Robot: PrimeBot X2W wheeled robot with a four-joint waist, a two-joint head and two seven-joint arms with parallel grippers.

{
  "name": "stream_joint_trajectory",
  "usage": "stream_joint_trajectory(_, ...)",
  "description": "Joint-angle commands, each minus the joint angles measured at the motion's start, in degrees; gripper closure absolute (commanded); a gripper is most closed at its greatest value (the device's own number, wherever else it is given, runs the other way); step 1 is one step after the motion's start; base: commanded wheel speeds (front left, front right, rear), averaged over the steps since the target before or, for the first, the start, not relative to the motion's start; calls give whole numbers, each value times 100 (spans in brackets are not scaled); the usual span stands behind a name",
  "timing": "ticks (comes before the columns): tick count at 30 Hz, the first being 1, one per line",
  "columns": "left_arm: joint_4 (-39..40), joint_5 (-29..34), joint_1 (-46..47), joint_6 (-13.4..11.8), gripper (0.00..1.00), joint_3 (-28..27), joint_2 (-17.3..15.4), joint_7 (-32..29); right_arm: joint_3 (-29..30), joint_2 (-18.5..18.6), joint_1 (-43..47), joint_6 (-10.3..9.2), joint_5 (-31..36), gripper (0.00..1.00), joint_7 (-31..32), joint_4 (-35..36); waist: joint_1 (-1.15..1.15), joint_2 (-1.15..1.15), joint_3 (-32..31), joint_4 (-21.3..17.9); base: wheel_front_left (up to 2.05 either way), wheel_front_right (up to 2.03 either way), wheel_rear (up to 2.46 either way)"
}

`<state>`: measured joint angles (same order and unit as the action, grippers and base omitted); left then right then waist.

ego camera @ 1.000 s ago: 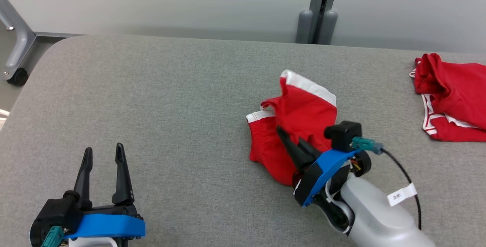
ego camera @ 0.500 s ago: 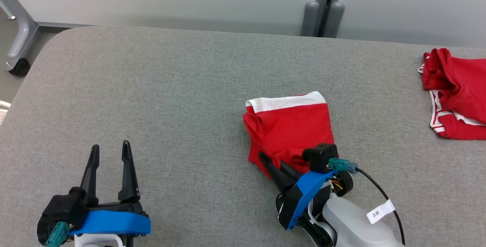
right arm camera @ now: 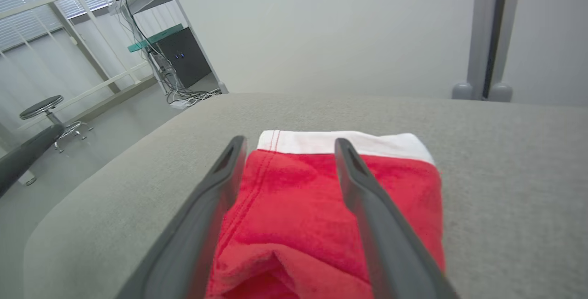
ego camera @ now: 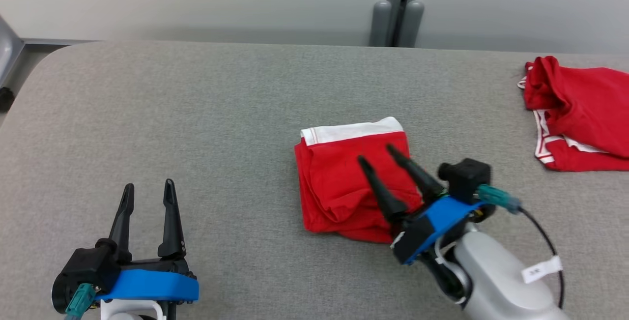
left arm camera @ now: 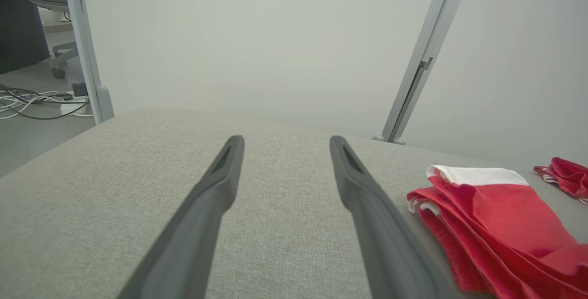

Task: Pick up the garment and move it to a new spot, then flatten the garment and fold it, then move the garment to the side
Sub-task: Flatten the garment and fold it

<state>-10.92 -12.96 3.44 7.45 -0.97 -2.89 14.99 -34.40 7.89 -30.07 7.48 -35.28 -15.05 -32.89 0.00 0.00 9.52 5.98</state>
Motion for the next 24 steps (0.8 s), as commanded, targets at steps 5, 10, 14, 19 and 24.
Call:
stream_joint_trajectory(5, 25, 106, 54, 6, 0, -16, 1, 24, 806, 244, 506, 3, 625, 0, -11, 626, 0, 0, -102, -269, 0, 0, 0)
stream_joint_trajectory(10, -19, 204, -5, 6, 0, -48, -1, 25, 1762, 191, 1165, 3, 1137, 0, -12, 1278, 0, 0, -221, -543, 0, 0, 0)
stream_joint_trajectory(14, -55, 247, -60, 6, 0, -60, 0, 25, 2169, 130, 1586, 3, 1463, 0, -13, 1570, 0, 0, -307, -631, 0, 0, 0)
stream_joint_trajectory(19, -100, 315, -163, 6, 0, -77, 0, 24, 2542, -29, 2117, 3, 1778, 0, -13, 1884, 0, 0, -436, -638, 0, 0, 0)
stream_joint_trajectory(24, -145, 474, -333, -18, 0, -175, 0, 25, 2861, -195, 2583, 3, 2045, 0, -13, 2094, 0, 0, -611, -611, 0, 0, 0)
